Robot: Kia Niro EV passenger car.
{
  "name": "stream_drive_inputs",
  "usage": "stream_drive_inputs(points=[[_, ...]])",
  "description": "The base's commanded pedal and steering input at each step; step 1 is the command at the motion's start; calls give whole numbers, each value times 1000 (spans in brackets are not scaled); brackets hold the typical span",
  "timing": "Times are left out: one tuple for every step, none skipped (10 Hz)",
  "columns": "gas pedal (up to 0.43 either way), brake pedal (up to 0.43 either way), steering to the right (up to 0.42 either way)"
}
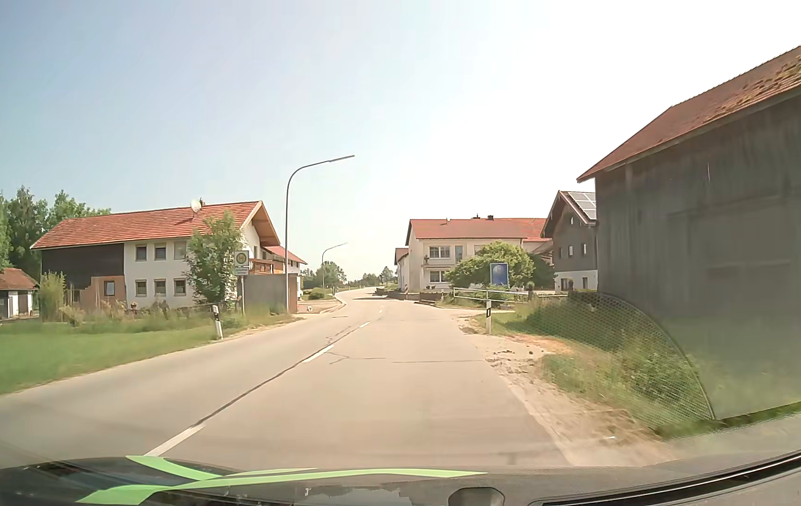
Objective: Follow the waypoints while adhering to traffic rules and regulations
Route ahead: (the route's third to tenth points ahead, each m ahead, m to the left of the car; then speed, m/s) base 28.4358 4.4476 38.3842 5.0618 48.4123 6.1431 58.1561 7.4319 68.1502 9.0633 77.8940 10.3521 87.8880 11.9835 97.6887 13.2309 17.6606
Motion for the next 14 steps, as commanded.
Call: stream_drive_inputs(points=[[79, 0, -10], [67, 0, -10], [67, 0, -10], [67, 0, -11], [67, 0, -11], [67, 0, -12], [79, 0, -15], [79, 0, -18], [87, 0, -20], [110, 0, -20], [130, 0, -20], [130, 0, -21], [150, 0, -22], [157, 0, -22]])
